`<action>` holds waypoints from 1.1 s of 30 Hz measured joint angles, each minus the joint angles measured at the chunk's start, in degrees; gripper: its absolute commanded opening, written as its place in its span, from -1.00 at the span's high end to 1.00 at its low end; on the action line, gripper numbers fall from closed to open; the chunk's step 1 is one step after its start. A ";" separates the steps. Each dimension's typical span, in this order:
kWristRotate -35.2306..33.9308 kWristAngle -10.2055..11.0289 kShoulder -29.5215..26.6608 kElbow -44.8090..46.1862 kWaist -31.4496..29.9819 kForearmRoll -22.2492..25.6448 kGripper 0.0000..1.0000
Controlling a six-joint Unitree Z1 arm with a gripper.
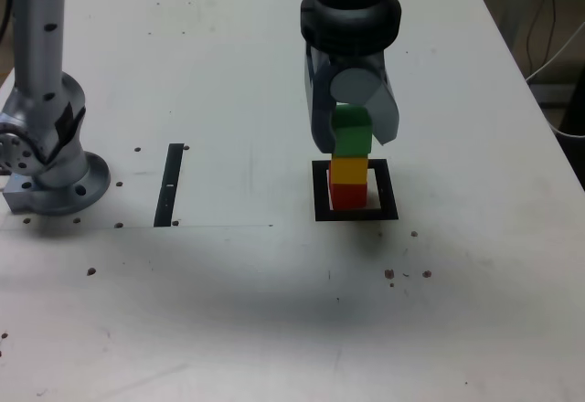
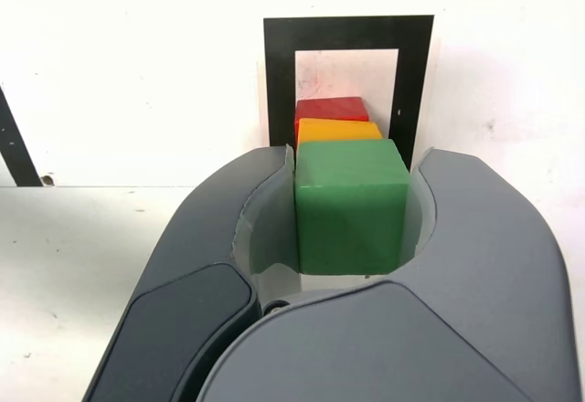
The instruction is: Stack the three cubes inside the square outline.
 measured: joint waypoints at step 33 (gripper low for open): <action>1.00 0.69 -6.58 0.90 -0.52 2.38 -0.99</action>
